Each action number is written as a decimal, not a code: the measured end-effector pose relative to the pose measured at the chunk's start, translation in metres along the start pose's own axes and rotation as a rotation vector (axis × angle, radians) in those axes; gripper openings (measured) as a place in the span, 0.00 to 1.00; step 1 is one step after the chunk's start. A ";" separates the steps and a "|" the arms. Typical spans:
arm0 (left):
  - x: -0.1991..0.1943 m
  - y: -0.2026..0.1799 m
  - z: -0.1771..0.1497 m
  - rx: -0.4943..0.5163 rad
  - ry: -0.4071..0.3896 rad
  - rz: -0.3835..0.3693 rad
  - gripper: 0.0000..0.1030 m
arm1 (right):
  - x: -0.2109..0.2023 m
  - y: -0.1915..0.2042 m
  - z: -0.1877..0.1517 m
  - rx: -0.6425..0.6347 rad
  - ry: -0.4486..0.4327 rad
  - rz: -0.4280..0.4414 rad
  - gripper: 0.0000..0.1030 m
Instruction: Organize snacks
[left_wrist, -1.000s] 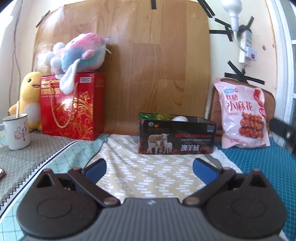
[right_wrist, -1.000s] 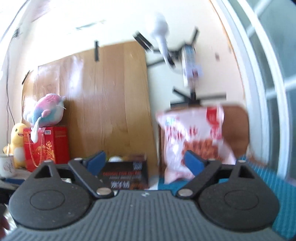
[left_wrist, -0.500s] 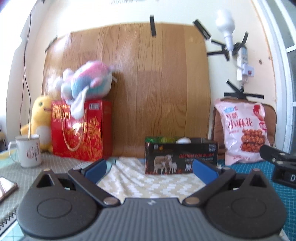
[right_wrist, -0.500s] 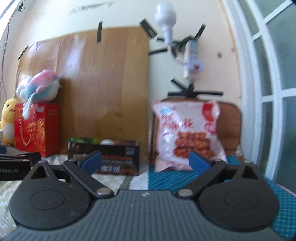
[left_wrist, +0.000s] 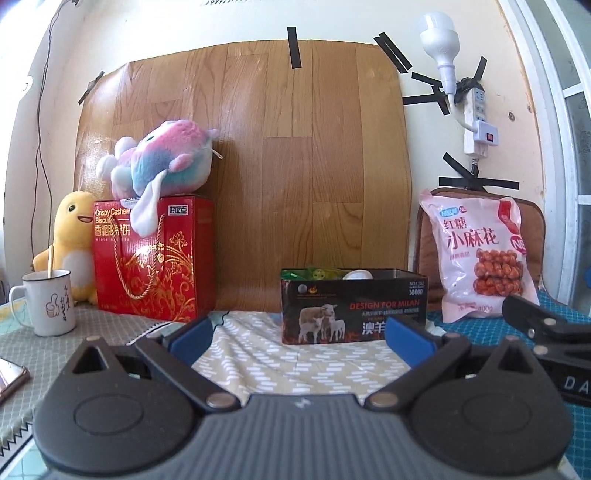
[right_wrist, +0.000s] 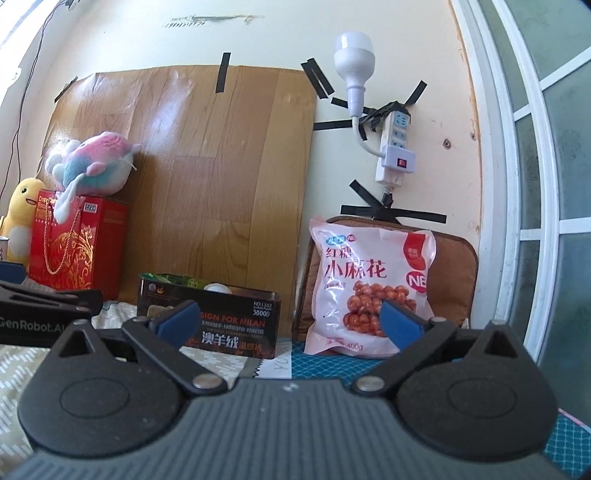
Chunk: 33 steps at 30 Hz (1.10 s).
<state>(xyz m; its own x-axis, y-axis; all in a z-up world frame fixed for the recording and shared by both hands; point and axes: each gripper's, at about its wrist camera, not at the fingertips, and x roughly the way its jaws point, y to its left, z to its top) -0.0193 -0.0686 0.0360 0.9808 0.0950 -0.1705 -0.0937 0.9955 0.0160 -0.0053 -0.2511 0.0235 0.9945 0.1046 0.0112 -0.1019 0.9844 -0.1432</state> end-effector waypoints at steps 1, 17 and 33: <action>0.000 -0.002 0.000 0.010 -0.002 0.002 1.00 | -0.001 0.001 0.000 -0.005 -0.003 0.003 1.00; 0.014 0.004 0.000 -0.006 0.094 -0.011 1.00 | -0.002 0.002 0.001 0.004 -0.007 0.054 1.00; 0.015 0.008 0.002 -0.032 0.101 -0.024 1.00 | 0.003 -0.005 0.001 0.067 0.042 0.054 1.00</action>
<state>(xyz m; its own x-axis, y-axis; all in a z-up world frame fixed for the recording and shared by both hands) -0.0051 -0.0588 0.0355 0.9606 0.0692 -0.2691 -0.0775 0.9968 -0.0202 -0.0017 -0.2560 0.0251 0.9876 0.1526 -0.0369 -0.1551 0.9850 -0.0761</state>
